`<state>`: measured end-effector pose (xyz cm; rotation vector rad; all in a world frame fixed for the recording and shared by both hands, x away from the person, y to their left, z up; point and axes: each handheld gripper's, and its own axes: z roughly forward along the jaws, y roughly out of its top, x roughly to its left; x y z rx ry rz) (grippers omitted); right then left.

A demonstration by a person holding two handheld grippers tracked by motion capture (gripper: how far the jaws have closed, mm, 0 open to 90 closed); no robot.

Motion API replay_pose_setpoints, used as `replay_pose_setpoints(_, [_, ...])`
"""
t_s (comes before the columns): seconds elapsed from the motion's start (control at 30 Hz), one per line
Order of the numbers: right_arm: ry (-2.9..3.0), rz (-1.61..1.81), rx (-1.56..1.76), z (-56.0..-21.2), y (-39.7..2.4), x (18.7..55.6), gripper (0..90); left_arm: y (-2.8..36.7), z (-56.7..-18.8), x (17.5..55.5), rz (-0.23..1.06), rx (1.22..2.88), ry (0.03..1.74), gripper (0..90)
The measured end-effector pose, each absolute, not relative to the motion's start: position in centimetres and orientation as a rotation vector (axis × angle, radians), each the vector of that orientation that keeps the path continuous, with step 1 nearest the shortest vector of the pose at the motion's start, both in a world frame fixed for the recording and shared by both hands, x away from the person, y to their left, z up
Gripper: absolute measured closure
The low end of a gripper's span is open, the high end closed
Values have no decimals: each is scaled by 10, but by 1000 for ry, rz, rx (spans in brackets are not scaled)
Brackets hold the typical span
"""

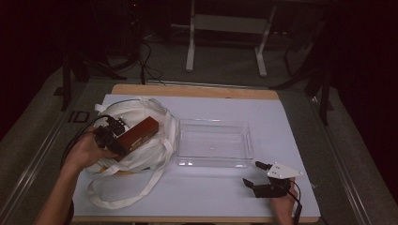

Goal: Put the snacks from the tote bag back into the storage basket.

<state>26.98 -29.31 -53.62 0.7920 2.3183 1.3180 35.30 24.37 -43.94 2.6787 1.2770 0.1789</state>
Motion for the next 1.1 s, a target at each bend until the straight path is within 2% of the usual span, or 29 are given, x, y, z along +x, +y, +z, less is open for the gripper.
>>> replay_pose_setpoints(0.73, [2319,1318,793,-536,-293,270,158,253,-411,343,236,2602,1214,432])
replay_pose_setpoints(1.1, [2319,1318,792,-536,-293,270,158,251,-396,338,276,2559,1121,433])
